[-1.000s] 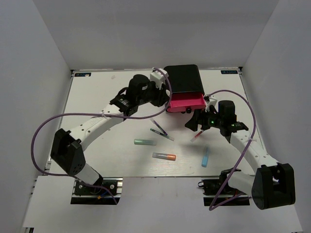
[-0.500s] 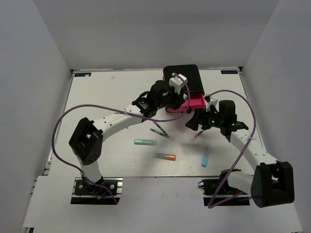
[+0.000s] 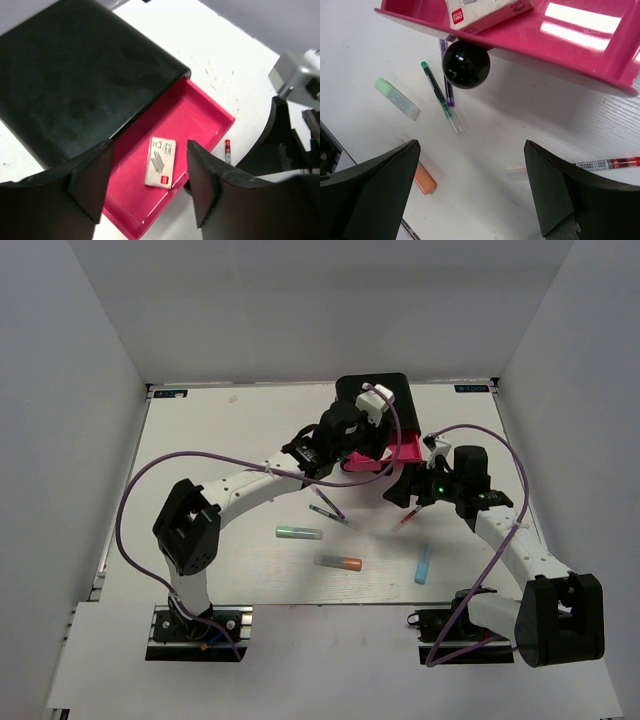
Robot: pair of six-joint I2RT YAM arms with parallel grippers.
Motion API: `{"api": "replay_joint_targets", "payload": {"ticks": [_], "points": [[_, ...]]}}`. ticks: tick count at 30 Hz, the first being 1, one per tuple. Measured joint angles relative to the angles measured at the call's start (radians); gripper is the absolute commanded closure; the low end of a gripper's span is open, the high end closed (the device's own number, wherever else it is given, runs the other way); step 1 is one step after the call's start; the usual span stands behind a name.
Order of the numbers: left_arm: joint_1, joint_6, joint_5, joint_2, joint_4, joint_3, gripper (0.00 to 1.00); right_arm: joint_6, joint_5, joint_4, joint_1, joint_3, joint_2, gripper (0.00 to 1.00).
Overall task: Sort the stationery into containers
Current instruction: Place the stationery into the container, then close the drawer
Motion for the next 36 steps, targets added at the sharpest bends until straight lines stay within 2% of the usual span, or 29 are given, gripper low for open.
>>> {"api": "replay_joint_targets", "payload": {"ticks": [8, 11, 13, 15, 16, 18, 20, 21, 22, 25, 31, 36], "points": [[-0.007, -0.009, -0.029, -0.023, 0.008, -0.003, 0.28, -0.052, -0.045, -0.002, -0.007, 0.0, -0.008, 0.1], [-0.008, -0.031, -0.031, -0.11, 0.016, -0.075, 0.36, -0.142, -0.102, -0.014, -0.007, 0.0, -0.024, 0.27], [-0.008, -0.051, -0.038, -0.212, 0.014, -0.157, 0.46, -0.218, -0.152, -0.034, -0.006, 0.0, -0.034, 0.4], [-0.006, -0.076, -0.053, -0.35, -0.014, -0.254, 0.56, -0.298, -0.199, -0.064, -0.002, 0.0, -0.046, 0.46], [-0.002, -0.085, -0.068, -0.415, -0.014, -0.299, 0.58, -0.338, -0.22, -0.085, 0.002, 0.0, -0.054, 0.51], [0.0, -0.11, -0.112, -0.575, -0.045, -0.408, 0.58, -0.441, -0.249, -0.133, 0.016, 0.0, -0.076, 0.51], [0.001, -0.147, -0.166, -0.737, -0.108, -0.512, 0.52, -0.548, -0.263, -0.179, 0.044, -0.005, -0.111, 0.51], [0.002, -0.175, -0.191, -0.806, -0.151, -0.554, 0.45, -0.601, -0.266, -0.19, 0.063, -0.014, -0.134, 0.47], [0.003, -0.198, -0.21, -0.863, -0.197, -0.582, 0.33, -0.645, -0.265, -0.203, 0.084, -0.022, -0.154, 0.42], [0.007, -0.328, -0.239, -1.004, -0.344, -0.66, 0.2, -0.744, -0.247, -0.228, 0.165, -0.045, -0.183, 0.35], [0.007, -0.627, -0.215, -1.262, -0.557, -0.858, 0.17, -0.815, -0.126, -0.221, 0.389, -0.06, -0.111, 0.25], [0.007, -0.737, -0.216, -1.304, -0.657, -0.878, 0.16, -0.807, -0.01, -0.192, 0.537, -0.067, -0.035, 0.24]]}}
